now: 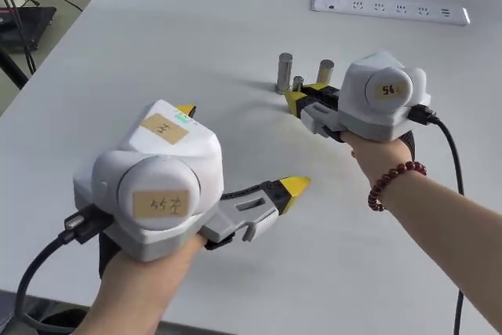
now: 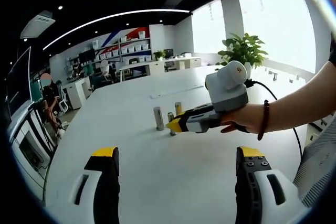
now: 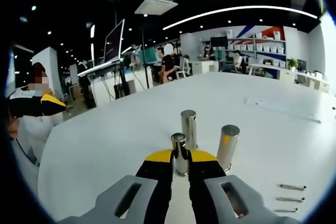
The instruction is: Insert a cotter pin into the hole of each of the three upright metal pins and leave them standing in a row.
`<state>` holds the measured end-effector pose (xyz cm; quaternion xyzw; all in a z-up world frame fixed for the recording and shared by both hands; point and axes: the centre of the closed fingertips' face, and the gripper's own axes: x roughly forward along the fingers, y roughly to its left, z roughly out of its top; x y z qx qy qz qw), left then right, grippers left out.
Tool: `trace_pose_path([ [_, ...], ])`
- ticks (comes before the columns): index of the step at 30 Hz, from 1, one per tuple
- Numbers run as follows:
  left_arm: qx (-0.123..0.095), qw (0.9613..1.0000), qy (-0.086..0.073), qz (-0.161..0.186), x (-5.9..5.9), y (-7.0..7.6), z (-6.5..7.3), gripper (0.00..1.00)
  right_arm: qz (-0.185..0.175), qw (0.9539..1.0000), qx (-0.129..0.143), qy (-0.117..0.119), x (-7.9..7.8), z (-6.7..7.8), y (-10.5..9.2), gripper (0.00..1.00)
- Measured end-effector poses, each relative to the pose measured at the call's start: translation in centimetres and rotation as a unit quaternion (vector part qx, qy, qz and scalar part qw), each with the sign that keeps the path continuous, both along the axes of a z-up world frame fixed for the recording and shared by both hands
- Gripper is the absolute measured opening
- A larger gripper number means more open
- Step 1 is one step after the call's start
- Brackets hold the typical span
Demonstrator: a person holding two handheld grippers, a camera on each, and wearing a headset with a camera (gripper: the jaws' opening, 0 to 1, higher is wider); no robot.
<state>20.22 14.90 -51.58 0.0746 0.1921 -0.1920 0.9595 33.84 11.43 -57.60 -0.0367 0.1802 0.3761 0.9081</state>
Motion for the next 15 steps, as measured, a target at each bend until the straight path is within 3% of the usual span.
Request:
trace_pose_path([
  [15, 0.001, 1.0000, 0.001, 0.000, -0.23, 0.10, 0.10, 0.92, 0.008, 0.9999, -0.007, -0.003, -0.59, 0.18, 0.34, 0.04],
])
